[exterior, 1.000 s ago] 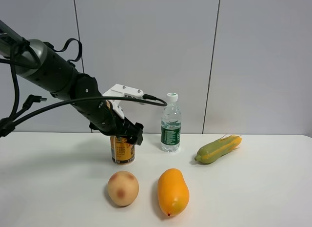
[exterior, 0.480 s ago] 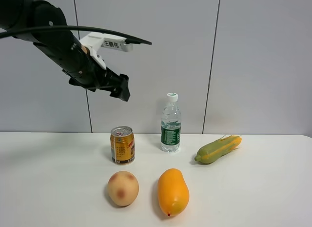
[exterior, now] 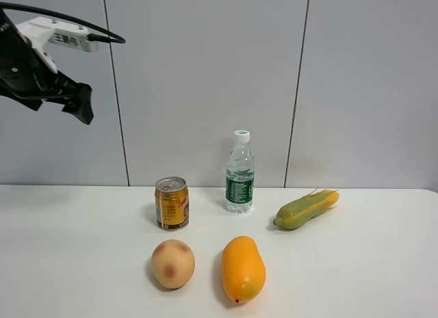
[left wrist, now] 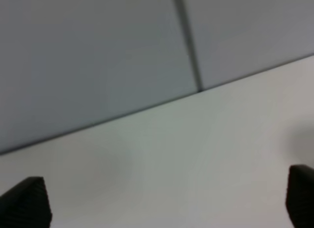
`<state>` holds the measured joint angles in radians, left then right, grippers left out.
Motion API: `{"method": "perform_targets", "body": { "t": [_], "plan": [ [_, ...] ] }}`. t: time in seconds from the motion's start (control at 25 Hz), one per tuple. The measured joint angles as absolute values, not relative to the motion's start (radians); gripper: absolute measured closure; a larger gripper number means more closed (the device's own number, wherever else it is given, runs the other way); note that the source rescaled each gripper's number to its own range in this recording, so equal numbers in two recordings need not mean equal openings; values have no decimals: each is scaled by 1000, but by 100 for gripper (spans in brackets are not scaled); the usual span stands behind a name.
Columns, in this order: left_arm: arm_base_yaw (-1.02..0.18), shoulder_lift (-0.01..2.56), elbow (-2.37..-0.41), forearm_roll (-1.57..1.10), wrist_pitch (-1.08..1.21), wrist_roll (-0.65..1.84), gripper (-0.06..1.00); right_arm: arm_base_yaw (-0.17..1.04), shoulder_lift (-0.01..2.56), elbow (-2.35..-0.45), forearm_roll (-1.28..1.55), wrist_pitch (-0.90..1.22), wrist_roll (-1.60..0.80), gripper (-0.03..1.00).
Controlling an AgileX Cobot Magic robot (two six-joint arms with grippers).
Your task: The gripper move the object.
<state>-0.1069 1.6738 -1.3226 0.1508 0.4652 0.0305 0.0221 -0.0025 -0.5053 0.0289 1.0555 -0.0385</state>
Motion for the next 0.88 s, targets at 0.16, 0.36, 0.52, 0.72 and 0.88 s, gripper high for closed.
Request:
{"method": "perform_targets", "body": {
  "t": [0.16,0.36,0.52,0.72,0.88],
  "plan": [
    [-44,1571,-1281,152,500,31,-4,22,-3,-505,29,1055,-38,-3],
    [37,1379,-1104,133,456,31,-4,22,-3,-505,29,1055,-38,-3],
    [62,1186,-947,128,455,29,-4,22,-3,-505,29,1055,-38,-3],
    [62,896,-766,86,470,11,-5,22,-3,-505,29,1055,-38,-3],
    [62,648,-657,48,535,11,-5,22,-3,-505,29,1055,-38,-3]
  ]
}}
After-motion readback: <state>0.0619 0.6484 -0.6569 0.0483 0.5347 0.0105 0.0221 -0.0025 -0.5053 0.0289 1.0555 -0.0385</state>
